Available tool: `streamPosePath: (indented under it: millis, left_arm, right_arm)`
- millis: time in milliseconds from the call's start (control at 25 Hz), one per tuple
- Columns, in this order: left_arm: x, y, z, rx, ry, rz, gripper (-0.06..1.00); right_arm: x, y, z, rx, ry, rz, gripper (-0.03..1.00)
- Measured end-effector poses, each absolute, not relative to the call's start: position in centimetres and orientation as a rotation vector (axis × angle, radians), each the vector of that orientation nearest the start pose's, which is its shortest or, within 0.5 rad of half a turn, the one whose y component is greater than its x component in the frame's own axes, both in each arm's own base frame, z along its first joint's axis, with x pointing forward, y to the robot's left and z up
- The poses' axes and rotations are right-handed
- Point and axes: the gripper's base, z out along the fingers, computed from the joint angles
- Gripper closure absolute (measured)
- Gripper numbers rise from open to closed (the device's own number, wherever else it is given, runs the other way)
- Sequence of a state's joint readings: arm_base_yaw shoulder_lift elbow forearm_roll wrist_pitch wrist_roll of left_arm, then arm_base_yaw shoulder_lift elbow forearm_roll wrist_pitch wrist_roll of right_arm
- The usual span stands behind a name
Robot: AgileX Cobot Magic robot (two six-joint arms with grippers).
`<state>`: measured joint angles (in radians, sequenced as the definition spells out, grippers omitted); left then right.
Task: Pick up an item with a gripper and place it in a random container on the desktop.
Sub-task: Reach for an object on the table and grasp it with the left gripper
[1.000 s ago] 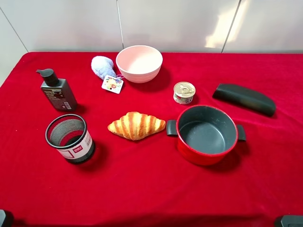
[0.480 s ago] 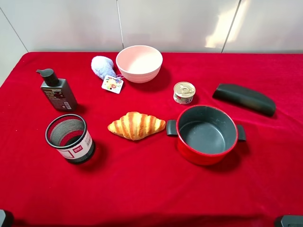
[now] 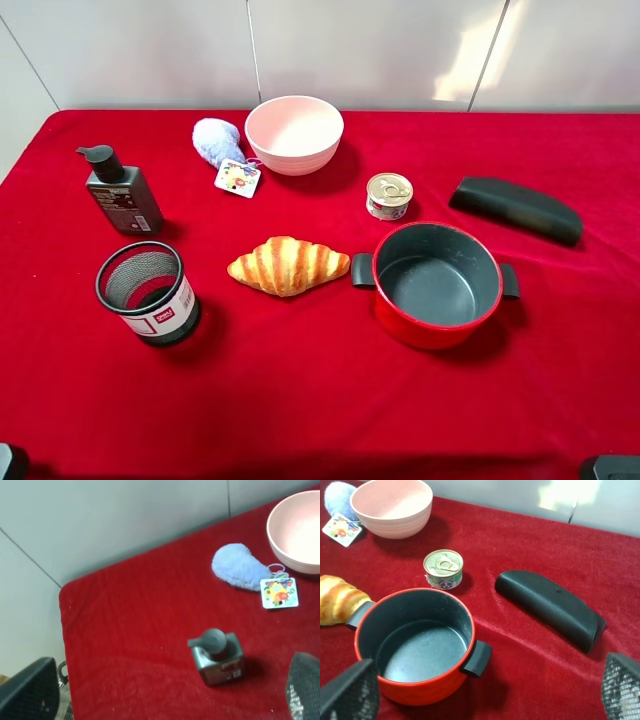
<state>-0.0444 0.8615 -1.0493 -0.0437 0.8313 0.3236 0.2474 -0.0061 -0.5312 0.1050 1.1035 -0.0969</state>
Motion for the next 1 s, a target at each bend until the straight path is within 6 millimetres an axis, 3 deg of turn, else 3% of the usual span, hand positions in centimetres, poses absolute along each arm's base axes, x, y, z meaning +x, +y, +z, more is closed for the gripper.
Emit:
streamPosePath:
  millis: [480, 1000]
  left_arm:
    - [24.8, -1.4, 38.7, 0.463, 2.251, 0.119, 0.06]
    - [30.1, -1.6, 35.3, 0.546, 2.300, 0.142, 0.06]
  right_arm:
    - [-1.3, 0.5, 28.3, -0.361, 2.020, 0.219, 0.27]
    - [-1.3, 0.5, 28.3, -0.361, 2.020, 0.219, 0.27]
